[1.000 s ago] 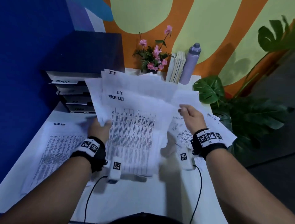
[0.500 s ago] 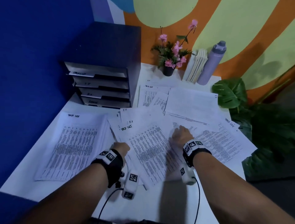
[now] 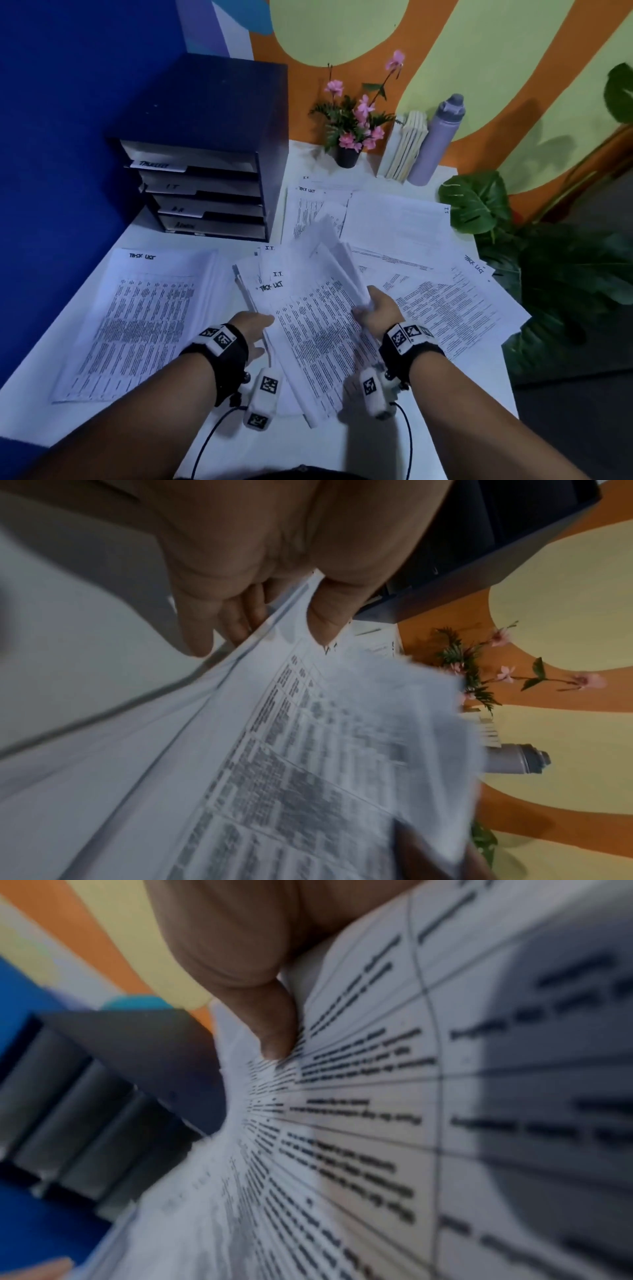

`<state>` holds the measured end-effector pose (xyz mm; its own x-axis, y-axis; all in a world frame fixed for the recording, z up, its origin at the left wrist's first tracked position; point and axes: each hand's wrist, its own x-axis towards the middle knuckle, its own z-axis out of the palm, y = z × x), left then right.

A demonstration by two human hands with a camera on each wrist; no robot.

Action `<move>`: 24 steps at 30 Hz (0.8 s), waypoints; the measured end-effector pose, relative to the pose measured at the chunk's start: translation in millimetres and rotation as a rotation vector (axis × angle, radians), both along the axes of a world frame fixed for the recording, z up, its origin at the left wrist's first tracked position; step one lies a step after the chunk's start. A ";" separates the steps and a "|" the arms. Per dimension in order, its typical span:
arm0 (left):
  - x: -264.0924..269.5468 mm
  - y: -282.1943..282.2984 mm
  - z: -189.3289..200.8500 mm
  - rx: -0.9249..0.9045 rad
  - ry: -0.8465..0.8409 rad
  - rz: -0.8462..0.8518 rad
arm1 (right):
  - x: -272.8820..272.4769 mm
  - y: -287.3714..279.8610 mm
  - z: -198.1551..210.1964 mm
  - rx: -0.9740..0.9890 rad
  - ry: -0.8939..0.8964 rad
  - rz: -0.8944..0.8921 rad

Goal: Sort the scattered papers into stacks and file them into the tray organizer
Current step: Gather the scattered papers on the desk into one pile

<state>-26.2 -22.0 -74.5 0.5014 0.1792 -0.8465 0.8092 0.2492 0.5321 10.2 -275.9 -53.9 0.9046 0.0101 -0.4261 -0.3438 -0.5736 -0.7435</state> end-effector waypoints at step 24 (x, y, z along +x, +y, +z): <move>19.6 -36.4 112.2 0.232 -0.951 -0.141 | -26.2 -14.5 112.4 0.504 -0.627 -0.248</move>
